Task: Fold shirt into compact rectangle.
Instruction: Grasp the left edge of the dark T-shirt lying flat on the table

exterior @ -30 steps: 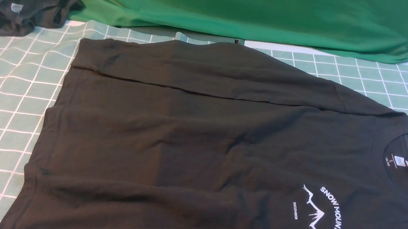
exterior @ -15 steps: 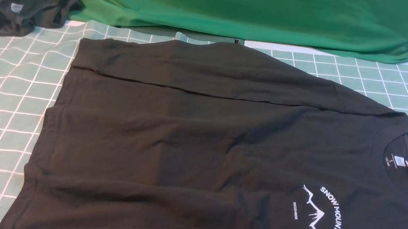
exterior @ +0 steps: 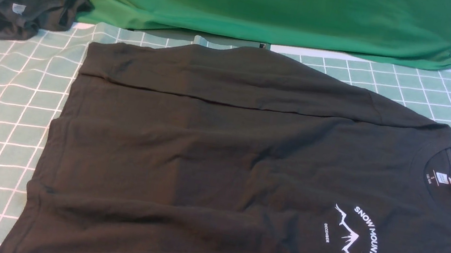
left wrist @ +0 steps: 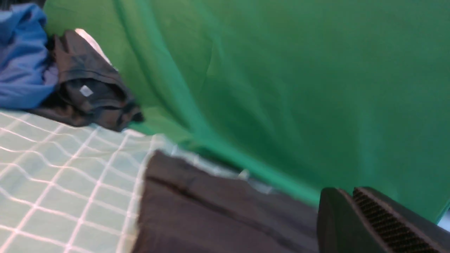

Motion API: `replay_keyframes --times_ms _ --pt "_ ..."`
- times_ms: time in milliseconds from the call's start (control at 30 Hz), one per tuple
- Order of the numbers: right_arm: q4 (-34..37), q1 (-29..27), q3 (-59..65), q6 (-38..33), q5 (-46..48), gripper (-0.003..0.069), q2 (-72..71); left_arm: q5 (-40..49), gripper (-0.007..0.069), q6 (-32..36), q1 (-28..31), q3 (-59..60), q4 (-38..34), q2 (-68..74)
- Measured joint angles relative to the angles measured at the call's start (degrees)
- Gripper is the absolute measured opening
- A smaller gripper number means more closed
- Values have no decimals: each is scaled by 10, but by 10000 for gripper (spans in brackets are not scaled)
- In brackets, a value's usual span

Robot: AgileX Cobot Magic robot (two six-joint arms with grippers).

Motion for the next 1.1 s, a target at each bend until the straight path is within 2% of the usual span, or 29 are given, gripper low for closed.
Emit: replay_keyframes --times_ms 200,267,333,367,400,467,533,600,633,733,833,900,967,1067,1100 --pt "24 0 0 12 -22 244 0 -109 15 -55 0 0 -13 0" --pt "104 0 0 68 -82 244 0 -223 15 -118 0 -1 -4 0" --pt "153 0 0 146 -138 244 0 -244 15 -153 0 -24 18 3" --pt "156 0 0 146 -142 244 0 -241 15 -156 0 -33 21 4" --pt "164 0 0 174 -155 244 0 -218 15 -159 0 -51 34 10" --pt "178 0 0 245 -195 244 0 -82 15 -167 0 -152 71 49" --pt "182 0 0 255 -207 244 0 61 15 -162 0 -233 90 108" --pt "183 0 0 256 -212 243 0 165 15 -140 0 -279 94 153" --pt "184 0 0 257 -217 243 0 280 15 -103 0 -332 96 220" --pt "184 0 0 275 -230 242 0 430 15 -44 0 -394 96 342" --pt "185 4 -10 288 -192 208 0 525 15 12 0 -415 96 454" --pt "183 16 -50 261 -120 126 5 564 7 33 -1 -410 94 530" --pt "181 27 -102 210 -46 57 29 578 3 47 -13 -396 94 577" --pt "177 37 -160 164 23 34 77 575 2 46 -48 -375 103 613" --pt "174 41 -190 144 60 30 111 573 2 32 -80 -361 122 623"
